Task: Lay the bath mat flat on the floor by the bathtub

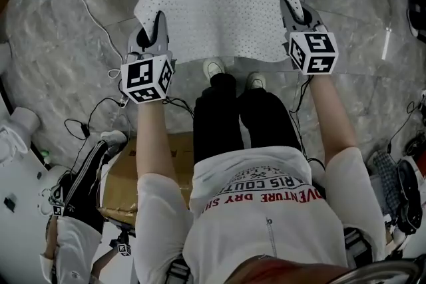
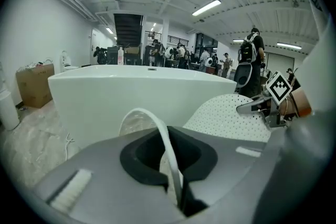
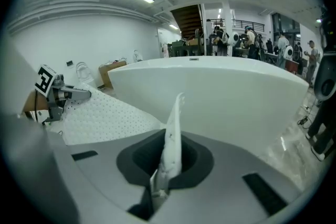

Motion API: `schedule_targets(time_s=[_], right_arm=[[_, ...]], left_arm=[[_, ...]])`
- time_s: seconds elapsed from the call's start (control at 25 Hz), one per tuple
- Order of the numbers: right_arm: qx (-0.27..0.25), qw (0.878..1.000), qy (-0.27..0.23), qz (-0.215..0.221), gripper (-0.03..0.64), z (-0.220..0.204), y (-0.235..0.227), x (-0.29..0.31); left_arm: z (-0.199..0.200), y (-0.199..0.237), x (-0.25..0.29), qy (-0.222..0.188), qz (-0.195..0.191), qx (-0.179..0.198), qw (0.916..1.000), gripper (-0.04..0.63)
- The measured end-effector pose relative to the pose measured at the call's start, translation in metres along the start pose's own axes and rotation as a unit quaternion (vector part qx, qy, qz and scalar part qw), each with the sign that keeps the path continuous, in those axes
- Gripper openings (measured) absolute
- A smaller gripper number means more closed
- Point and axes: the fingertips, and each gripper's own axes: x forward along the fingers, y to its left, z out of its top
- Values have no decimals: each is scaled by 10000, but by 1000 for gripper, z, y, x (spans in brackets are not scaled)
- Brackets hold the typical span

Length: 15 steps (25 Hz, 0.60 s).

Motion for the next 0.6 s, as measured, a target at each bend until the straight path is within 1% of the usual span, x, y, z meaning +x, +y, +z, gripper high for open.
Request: schedule_targets(time_s=[0.12,0.36,0.48,0.6], right_arm=[[-86,10000,-12,-4,15,-41,-14,44],[-203,9998,-9,-81,15,-113,-38,123],[-237,9997,-15,-108,15,-142,-48,153],[-131,9998,-66,-135,15,-163,-57,174]], left_arm=[[-46,13,34,-61,99,15,9999,17],[-129,33,105,-29,126,270,9996,17],[-158,40,132,-31,131,356,9993,17],[-176,47,151,-123,145,423,9989,17]])
